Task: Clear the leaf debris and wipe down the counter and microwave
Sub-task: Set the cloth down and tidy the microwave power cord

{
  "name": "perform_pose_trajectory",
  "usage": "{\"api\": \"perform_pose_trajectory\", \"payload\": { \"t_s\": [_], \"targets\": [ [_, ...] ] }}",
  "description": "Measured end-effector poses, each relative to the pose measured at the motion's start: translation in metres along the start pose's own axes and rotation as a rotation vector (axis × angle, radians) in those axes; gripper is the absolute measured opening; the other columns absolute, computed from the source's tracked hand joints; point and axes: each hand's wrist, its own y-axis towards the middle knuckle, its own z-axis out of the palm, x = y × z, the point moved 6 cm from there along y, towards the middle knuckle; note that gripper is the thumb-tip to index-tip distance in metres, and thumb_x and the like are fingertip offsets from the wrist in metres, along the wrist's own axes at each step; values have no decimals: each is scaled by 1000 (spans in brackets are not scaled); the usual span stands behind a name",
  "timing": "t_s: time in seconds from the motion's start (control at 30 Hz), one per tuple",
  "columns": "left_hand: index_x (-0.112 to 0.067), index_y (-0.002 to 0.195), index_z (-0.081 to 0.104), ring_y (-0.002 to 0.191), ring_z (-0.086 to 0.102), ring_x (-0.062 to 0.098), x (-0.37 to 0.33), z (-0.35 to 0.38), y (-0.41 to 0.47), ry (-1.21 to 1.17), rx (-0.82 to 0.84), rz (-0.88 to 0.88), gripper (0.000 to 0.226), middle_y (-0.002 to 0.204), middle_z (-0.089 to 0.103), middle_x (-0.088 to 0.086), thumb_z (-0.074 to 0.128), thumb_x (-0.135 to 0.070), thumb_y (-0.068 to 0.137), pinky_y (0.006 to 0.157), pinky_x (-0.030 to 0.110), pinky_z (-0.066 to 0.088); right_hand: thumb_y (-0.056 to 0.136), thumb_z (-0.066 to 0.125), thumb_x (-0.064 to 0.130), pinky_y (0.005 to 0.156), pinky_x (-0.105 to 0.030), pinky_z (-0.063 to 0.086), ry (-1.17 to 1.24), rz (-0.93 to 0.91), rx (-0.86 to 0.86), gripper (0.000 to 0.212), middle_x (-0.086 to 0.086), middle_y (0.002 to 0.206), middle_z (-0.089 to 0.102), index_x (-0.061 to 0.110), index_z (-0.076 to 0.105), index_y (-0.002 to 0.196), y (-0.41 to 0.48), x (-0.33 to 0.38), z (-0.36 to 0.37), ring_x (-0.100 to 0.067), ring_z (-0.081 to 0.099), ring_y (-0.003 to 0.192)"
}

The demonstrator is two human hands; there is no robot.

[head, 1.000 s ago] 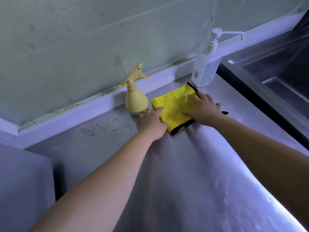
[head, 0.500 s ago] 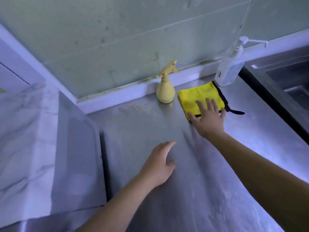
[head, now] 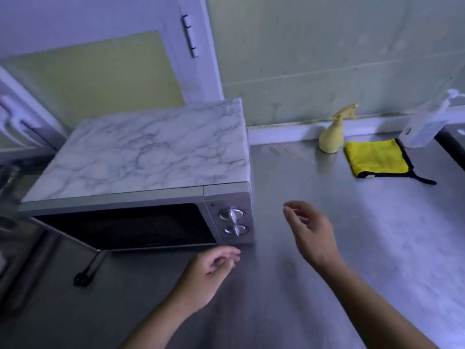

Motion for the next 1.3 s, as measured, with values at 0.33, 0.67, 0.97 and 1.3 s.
{"api": "perform_pose_trajectory", "payload": {
  "t_s": [0.33,0.67,0.97,1.3],
  "targets": [
    [-14,105,70,76,69,15,70,-252,-98,-279,-684,10,31,93,72,5,44,3,99,68,24,58,91,68,21,99,-24,38,-218,-267,-57,43,0,142,47,15,60,133,-80,143,77,-14,45,131],
    [-10,115,68,99,61,15,174,-352,-112,-241,-755,-237,26,113,69,2,66,-20,91,85,27,42,89,69,27,110,-47,40,-366,-202,-124,48,-7,150,40,18,58,135,-98,177,141,-31,45,133],
    [-4,129,60,112,63,31,201,-365,-49,187,-433,-417,46,130,63,18,63,-13,84,92,35,51,90,70,21,95,-27,35,-469,-207,-157,41,-4,137,50,15,61,130,-118,178,141,-16,50,115],
    [-11,87,53,90,63,35,257,-347,-25,551,-200,-414,8,98,59,15,58,-12,81,66,33,45,89,69,21,92,-22,31,-546,-180,-165,37,0,125,54,18,64,125,-119,162,155,0,43,99]
  ]
}}
